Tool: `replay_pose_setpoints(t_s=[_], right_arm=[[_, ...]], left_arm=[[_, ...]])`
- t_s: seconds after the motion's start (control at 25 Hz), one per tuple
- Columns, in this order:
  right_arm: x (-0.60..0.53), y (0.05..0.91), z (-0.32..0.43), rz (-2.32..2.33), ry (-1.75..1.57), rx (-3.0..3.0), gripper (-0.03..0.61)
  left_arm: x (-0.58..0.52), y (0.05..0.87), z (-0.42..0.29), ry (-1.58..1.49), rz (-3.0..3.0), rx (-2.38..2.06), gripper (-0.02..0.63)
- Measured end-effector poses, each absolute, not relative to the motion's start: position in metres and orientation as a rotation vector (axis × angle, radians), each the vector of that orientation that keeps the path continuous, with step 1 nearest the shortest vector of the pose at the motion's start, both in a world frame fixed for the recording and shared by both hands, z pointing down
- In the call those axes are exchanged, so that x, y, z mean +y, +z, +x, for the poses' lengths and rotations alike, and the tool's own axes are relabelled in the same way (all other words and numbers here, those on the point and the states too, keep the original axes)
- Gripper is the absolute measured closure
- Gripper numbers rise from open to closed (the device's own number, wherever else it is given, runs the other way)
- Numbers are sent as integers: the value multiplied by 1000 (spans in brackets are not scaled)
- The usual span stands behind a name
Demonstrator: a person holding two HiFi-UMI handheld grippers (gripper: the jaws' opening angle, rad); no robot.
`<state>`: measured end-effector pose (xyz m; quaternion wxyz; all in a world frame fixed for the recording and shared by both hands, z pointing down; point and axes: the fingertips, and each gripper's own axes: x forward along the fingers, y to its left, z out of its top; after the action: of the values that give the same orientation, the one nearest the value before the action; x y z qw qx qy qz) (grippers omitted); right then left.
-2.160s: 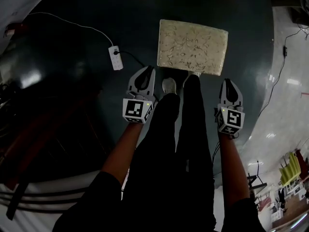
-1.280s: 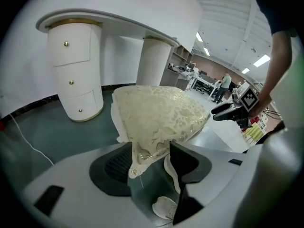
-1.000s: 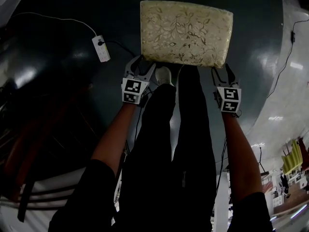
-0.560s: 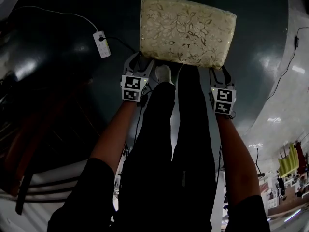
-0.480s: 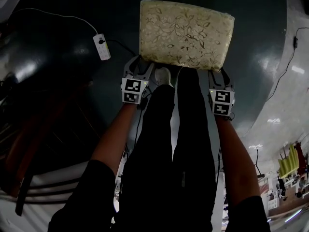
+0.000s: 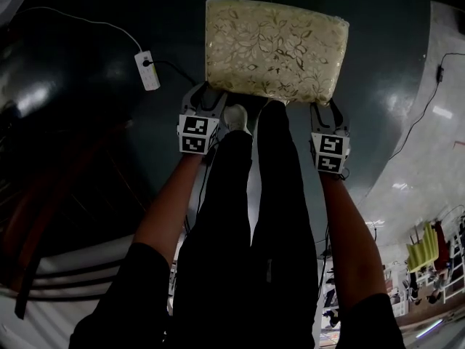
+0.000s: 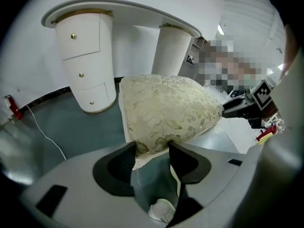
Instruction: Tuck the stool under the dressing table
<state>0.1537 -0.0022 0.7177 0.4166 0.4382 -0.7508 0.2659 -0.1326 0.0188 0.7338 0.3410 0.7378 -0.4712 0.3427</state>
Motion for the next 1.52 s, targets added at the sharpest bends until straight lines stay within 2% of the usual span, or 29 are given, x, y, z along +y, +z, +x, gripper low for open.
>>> replay_pose_setpoints(t_s=[0.28, 1.52], right_arm=[[6, 722, 151, 1263, 737, -1833, 365], [7, 733, 155, 1272, 725, -1938, 379]], left_arm=[[12, 740, -137, 927, 1956, -1177, 382], [22, 749, -132, 913, 1893, -1217, 382]])
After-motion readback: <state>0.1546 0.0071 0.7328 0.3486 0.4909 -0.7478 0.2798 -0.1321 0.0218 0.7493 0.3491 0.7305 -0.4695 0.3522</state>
